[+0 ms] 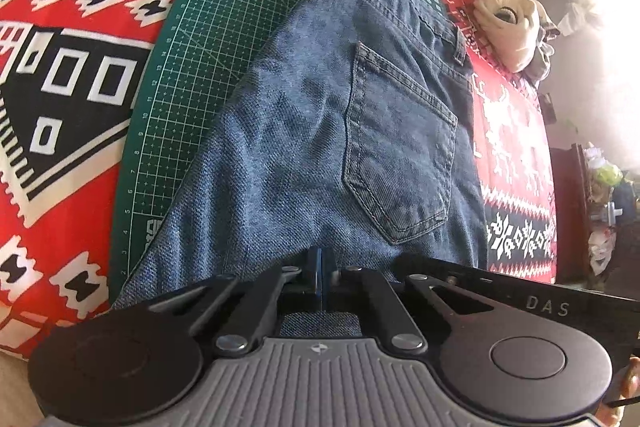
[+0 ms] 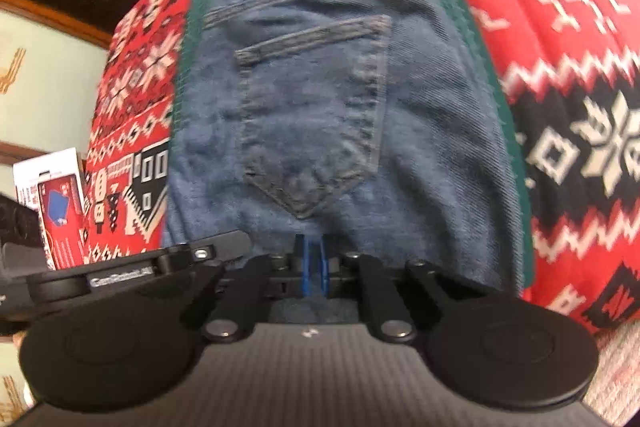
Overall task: Fold clothes
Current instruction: 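Hold the hem edge with both closed tools and press it flat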
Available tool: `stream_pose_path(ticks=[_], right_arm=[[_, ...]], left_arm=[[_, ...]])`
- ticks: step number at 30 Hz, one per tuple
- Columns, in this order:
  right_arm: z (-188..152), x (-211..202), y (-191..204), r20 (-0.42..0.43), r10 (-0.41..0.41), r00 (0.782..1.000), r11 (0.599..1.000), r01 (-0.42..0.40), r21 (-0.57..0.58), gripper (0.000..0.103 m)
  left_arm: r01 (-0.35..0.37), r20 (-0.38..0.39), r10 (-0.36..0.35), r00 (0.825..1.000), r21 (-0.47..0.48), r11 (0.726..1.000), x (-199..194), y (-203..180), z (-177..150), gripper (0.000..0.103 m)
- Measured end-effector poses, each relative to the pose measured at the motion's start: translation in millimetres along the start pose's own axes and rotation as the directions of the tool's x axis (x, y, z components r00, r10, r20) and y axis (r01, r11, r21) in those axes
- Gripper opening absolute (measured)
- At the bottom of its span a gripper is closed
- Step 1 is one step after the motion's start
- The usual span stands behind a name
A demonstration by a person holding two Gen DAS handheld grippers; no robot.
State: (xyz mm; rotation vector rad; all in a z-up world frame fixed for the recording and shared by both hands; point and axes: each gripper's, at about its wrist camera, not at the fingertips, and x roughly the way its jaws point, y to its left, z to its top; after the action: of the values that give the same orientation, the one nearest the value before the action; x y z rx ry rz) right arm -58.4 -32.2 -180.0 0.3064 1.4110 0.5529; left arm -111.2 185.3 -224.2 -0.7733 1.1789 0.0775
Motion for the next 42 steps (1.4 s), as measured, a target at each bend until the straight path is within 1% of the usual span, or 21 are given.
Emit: stream_pose_path(ticks=[3,7,8,9,12,14,17,25,28,29,30,31,32,36,38,41,42], right_arm=[[4.0,9.1,10.9,-0.012,0.008,1.000,1.000,-0.008,-0.012,0.008],[7.9,20.4,13.9,-0.024,0.024,0.999,1.000,-0.024,0.001,0.008],[8.3,20.8,12.6,-0.027,0.023,0.999,1.000,-0.023,0.003,0.006],[8.6,20.9,11.0,-0.030,0.020,0.999,1.000,-0.019,0.004,0.000],[7.9,14.7,4.7,-0.030,-0.007,1.000,1.000,0.007,-0.001,0.000],[5.9,4.5,-3.5,-0.012,-0.040,0.999,0.999,0.040,-0.005,0.000],[1.2,-9.5,-23.0,-0.005,-0.050,0.999,0.998,0.051,0.024,0.000],[-15.6,-36.3,-73.9,0.007,-0.047,0.999,0.992,0.046,0.114,0.000],[-18.6,-43.4,-83.4,0.010,-0.034,0.999,0.991,0.033,0.132,0.000],[-19.5,-46.3,-83.1,0.019,-0.029,0.999,0.991,0.026,0.133,0.003],[-19.5,-49.1,-81.6,0.029,-0.011,1.000,0.991,0.007,0.134,0.009],[-18.7,-52.5,-79.8,0.040,0.013,0.999,0.992,-0.018,0.127,0.009],[-16.4,-54.3,-75.8,0.052,0.010,0.999,0.993,-0.016,0.116,0.009],[-2.7,-50.6,-56.7,0.081,-0.042,0.996,0.998,0.037,0.058,0.009],[2.4,-45.0,-46.9,0.086,-0.046,0.995,0.999,0.044,0.026,0.009],[5.6,-36.4,-29.0,0.100,-0.118,0.988,0.992,0.122,-0.039,0.009],[6.1,-32.5,-26.6,0.096,-0.128,0.987,0.990,0.133,-0.052,0.009]], left_arm=[[-0.005,0.002,0.005,1.000,0.003,1.000,-0.1,-1.3,-0.4,0.003],[-0.018,0.009,0.017,1.000,0.018,1.000,-0.2,-4.5,-1.7,0.003],[-0.020,0.009,0.020,1.000,0.021,1.000,0.1,-5.0,-1.6,0.003],[-0.022,0.009,0.021,1.000,0.022,1.000,0.4,-5.0,-1.5,0.003],[-0.021,0.008,0.021,1.000,0.025,0.999,0.9,-4.4,-0.9,0.003],[-0.019,0.008,0.019,1.000,0.028,0.999,1.1,-4.0,-0.6,0.003],[-0.019,0.008,0.018,1.000,0.028,0.999,1.4,-3.6,-0.5,0.003],[-0.044,0.015,0.043,0.999,0.049,0.998,2.3,-8.7,-1.4,0.003],[-0.062,0.024,0.061,0.998,0.067,0.996,3.0,-12.8,-3.0,0.003],[-0.068,0.027,0.066,0.997,0.072,0.995,3.3,-14.1,-3.4,0.003],[-0.074,0.030,0.071,0.997,0.077,0.994,3.7,-15.2,-3.8,0.003],[-0.077,0.031,0.075,0.997,0.079,0.994,3.9,-15.9,-3.9,0.003],[-0.080,0.031,0.078,0.996,0.080,0.994,4.0,-16.4,-3.8,0.003],[-0.085,0.030,0.083,0.996,0.081,0.993,4.3,-16.7,-3.6,0.003],[-0.086,0.031,0.084,0.996,0.082,0.993,4.1,-16.9,-3.9,0.003],[-0.084,0.031,0.082,0.996,0.079,0.993,3.6,-17.3,-4.0,0.003],[-0.079,0.030,0.077,0.997,0.075,0.994,3.6,-16.3,-3.8,0.003]])
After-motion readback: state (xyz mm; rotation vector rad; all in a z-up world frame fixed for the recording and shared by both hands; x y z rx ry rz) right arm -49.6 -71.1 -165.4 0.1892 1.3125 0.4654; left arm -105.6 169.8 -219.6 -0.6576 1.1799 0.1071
